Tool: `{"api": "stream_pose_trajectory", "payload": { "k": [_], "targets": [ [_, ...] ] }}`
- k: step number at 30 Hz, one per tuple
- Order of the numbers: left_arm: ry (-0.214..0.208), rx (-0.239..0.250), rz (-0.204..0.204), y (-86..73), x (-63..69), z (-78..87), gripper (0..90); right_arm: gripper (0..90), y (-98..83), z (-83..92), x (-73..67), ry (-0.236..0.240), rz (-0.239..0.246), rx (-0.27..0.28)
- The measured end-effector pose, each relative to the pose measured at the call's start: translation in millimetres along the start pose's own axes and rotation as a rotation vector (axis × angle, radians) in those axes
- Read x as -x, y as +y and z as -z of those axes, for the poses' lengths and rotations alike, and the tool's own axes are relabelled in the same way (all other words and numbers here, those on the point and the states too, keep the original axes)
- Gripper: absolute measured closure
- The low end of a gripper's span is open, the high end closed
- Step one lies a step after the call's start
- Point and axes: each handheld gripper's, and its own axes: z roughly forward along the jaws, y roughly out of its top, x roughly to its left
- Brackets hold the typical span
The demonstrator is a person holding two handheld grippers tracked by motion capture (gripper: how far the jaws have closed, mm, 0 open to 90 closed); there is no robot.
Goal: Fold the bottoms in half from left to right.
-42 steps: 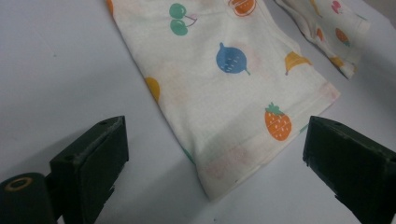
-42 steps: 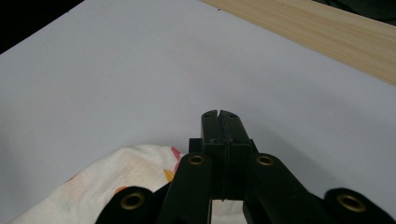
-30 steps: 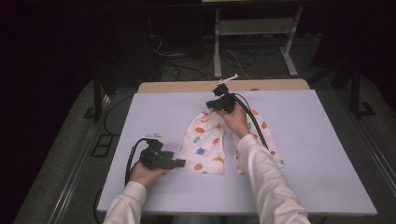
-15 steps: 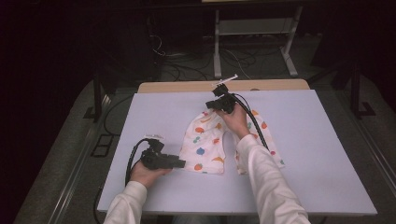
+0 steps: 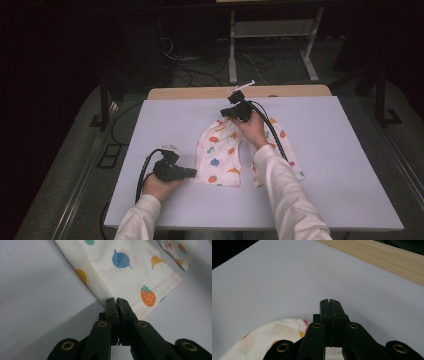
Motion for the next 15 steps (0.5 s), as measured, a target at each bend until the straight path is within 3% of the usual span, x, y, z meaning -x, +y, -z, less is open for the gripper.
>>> {"api": "stream_pose_trajectory", "payload": {
  "k": [15],
  "targets": [
    [-0.018, -0.006, -0.078, 7.4, 17.9, 5.1, 88.3, 89.0, 1.5, 6.9, 3.6, -0.009, -0.002, 0.015]
  ]
}}
